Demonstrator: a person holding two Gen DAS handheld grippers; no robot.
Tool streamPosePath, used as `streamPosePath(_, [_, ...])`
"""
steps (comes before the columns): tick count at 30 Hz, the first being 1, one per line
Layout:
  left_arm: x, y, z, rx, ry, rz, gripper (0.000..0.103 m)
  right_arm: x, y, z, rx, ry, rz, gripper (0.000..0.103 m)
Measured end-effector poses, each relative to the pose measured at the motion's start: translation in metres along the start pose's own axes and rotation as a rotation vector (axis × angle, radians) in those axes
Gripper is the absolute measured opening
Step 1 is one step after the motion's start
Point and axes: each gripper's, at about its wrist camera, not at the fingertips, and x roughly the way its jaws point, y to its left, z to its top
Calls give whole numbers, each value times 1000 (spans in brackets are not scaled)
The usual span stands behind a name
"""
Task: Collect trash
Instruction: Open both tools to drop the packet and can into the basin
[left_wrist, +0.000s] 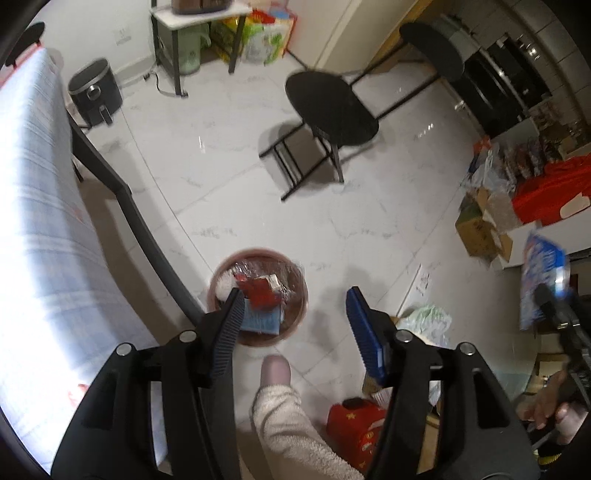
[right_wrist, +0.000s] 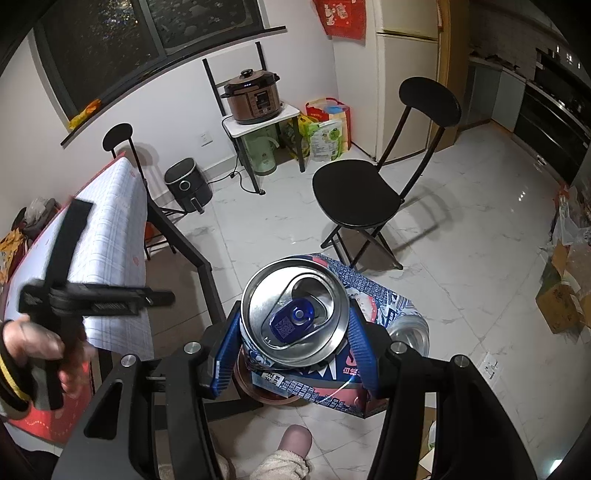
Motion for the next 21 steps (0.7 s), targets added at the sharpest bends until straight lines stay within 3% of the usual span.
streamPosePath(10, [-100, 37, -8, 0, -203, 50, 67, 49, 42, 1, -15, 97, 88, 53])
streamPosePath(14, [-129, 55, -19, -12, -249, 82, 68, 74, 58, 5, -2, 137, 118, 53])
streamPosePath(21, [-156, 84, -34, -44, -292, 139, 73, 104, 84, 18, -36, 180, 95, 54])
